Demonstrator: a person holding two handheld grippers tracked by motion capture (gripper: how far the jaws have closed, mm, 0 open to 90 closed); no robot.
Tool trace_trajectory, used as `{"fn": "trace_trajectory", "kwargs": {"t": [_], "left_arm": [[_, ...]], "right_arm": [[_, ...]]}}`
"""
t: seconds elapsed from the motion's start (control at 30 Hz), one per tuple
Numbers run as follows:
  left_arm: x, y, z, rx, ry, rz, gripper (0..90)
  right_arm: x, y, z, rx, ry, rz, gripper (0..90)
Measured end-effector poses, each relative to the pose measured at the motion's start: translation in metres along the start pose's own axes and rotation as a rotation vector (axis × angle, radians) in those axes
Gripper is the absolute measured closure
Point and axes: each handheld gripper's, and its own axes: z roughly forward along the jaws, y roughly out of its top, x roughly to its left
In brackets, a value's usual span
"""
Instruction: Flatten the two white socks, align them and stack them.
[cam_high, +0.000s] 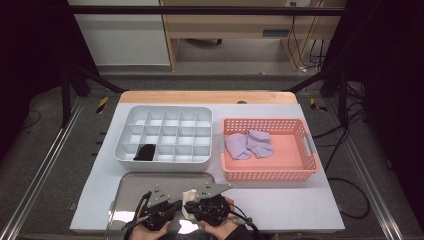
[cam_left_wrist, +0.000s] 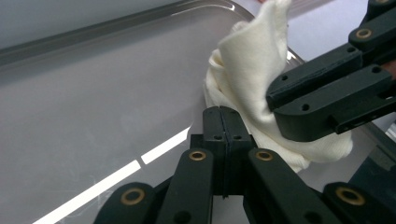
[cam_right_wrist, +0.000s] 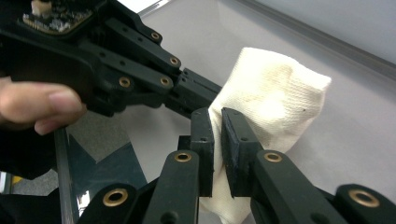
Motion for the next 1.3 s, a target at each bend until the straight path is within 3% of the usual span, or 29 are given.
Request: {"fn": "trace_trajectory", "kwargs": {"t": [0.23, 0.33, 0.43, 0.53, 0.6, 0.7, 1.0, 1.3], "left_arm": [[0.011, 0.012, -0.017, -0.106, 0.005, -0.022, 84.9], [0.01, 0.024, -0.028, -0.195, -0.012, 0.003, 76.4], [0.005, 0.03, -0.028, -0.211, -0.002, 0.027, 71.5], [0.001, 0.03, -0.013, -0.146, 0.0, 0.05, 64.9], [0.002, 0.029, -0.009, -0.131, 0.002, 0.052, 63.8], [0.006, 0.025, 0.002, -0.09, 0.042, 0.061, 63.0], [0.008, 0.022, 0.005, -0.071, 0.041, 0.065, 62.4], [0.007, 0.018, -0.001, -0.06, 0.02, 0.034, 57.2]], "right_arm": [[-0.001, -0.002, 0.0, -0.009, -0.004, -0.009, 83.4], [-0.001, -0.002, 0.0, -0.011, -0.003, -0.008, 83.2], [-0.001, -0.002, 0.0, -0.011, -0.003, -0.009, 83.1], [0.0, -0.002, 0.0, -0.013, -0.001, -0.008, 82.4], [0.0, -0.002, 0.0, -0.015, -0.002, -0.01, 82.0], [0.001, -0.003, -0.001, -0.015, -0.003, -0.014, 79.6], [0.002, -0.004, -0.01, 0.0, -0.03, -0.022, 73.9], [-0.014, -0.008, -0.027, 0.003, -0.142, 0.017, 70.6]]}}
